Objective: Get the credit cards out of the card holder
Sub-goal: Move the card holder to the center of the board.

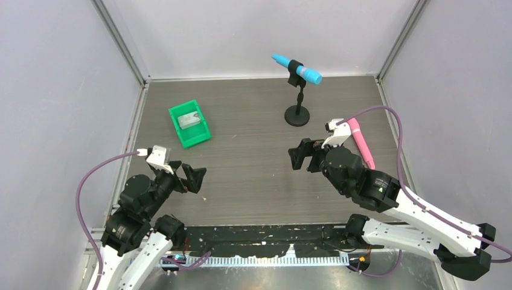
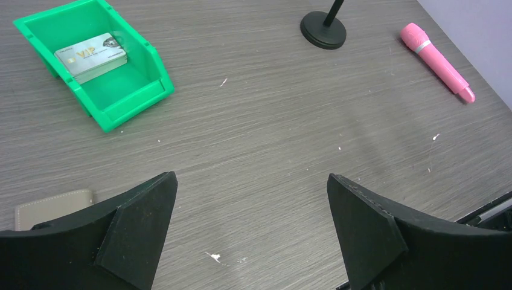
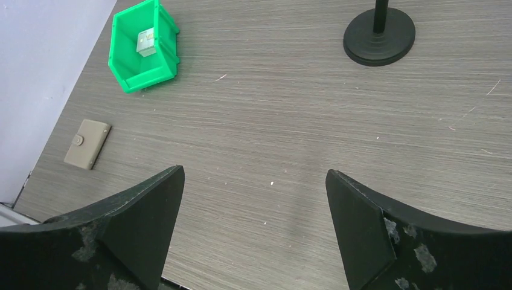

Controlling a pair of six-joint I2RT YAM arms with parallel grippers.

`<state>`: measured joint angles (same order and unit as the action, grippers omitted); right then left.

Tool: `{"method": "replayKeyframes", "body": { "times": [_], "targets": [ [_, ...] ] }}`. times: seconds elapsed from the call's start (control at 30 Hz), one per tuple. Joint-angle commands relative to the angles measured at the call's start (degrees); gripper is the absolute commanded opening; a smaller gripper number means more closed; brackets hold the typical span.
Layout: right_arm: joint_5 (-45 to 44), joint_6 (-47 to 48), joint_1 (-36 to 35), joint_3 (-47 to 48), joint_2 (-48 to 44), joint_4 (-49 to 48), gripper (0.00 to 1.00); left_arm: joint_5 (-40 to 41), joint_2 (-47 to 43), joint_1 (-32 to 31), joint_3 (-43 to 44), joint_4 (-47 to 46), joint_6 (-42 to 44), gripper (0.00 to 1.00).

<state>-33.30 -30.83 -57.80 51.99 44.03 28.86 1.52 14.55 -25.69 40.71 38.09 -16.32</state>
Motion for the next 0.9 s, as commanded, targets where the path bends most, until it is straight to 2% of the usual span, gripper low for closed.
{"method": "replayKeyframes", "body": {
  "times": [0.0, 0.13, 0.27, 0.43, 0.57, 0.63, 0.7, 0.87],
  "targets": [
    [-0.9, -1.4, -0.3, 2.1, -1.6, -0.4, 0.95, 0.5, 0.3, 0.4, 1.6, -0.4, -0.1, 0.99],
    [-1.1, -0.8, -0.3, 1.9, -2.6, -0.5, 0.95, 1.7, 0.7, 0.4, 1.4, -0.2, -0.4, 0.99],
    [-1.0, 0.1, -0.3, 1.8, -3.3, -0.4, 0.95, 7.0, 2.9, 0.4, 2.5, 1.6, -1.1, 0.99],
    [-0.5, 2.2, -0.3, 0.9, -4.6, -0.8, 0.95, 21.0, 8.9, 0.4, 5.5, 7.5, -4.4, 0.99],
    [1.4, 5.7, -0.3, -0.4, -7.4, -2.4, 0.95, 30.0, 19.4, 1.4, 9.5, 14.0, -8.5, 0.99],
    [2.7, 7.6, -0.3, -1.1, -8.6, -3.3, 0.96, 30.5, 23.7, 4.2, 11.1, 15.5, -11.0, 0.99],
    [4.2, 9.1, -0.3, -1.7, -9.7, -4.0, 0.96, 26.8, 26.9, 9.5, 11.8, 16.1, -13.7, 0.99],
    [9.1, 11.8, -0.3, -2.9, -12.0, -5.0, 0.96, 14.5, 32.3, 28.4, 9.0, 12.7, -19.1, 0.99]
  ]
}}
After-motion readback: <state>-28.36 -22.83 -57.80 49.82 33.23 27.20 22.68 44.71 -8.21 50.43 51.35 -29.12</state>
